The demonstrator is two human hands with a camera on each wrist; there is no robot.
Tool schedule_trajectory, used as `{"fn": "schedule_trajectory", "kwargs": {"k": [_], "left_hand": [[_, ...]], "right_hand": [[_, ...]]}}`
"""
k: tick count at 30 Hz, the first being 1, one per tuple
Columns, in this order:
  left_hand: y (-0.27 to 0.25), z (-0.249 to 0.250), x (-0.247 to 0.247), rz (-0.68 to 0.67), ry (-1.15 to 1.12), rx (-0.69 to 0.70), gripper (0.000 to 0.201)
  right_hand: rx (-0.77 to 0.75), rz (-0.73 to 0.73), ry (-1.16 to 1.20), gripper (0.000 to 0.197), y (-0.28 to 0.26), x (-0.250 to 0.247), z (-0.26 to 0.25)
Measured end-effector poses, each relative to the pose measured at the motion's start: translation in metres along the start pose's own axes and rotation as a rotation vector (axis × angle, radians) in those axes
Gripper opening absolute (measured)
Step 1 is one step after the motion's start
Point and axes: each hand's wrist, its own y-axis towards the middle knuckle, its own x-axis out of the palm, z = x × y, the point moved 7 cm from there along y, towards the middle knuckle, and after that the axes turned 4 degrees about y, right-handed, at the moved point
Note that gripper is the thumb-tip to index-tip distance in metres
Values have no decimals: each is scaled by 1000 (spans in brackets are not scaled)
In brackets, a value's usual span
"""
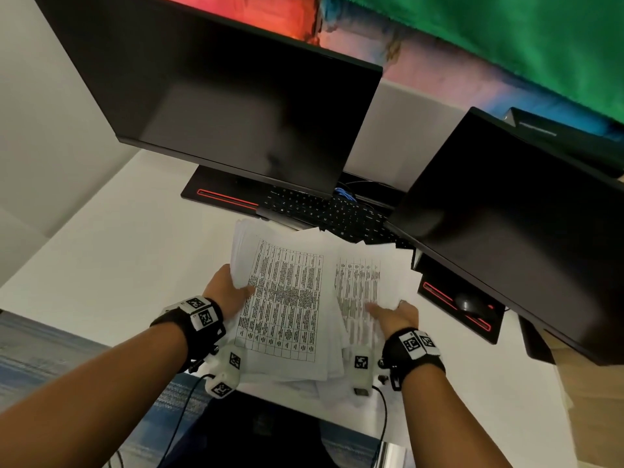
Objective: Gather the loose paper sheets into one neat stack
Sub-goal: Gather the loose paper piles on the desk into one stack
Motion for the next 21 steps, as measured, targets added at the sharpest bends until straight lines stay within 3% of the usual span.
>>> {"fn": "schedule_trajectory", "kwargs": {"k": [3,6,10,14,17,19,21], "left_hand": [[1,-1,-4,7,0,-4,40],[1,-1,-4,-10,7,-8,36],[0,2,-5,-10,16,0,34],[-2,6,-7,5,57,5,29],[-4,11,-7,18,21,-18,24],[-4,9,-8,16,-52,-91,34],[-4,2,-6,11,-154,-194,55]], "right_hand": [[-305,84,-143,31,-20,-22,-50],[-528,123,-278,26,-51,-50,-102],[-734,186,-138,26,-96,-99,-167],[-677,0,155,27,-96,-102,-176],[-548,-149,190,26,-80,-61,-156],[-447,-170,140,27,-59,-25,-131],[-327,-157,75,41,-33,8,-96]]}}
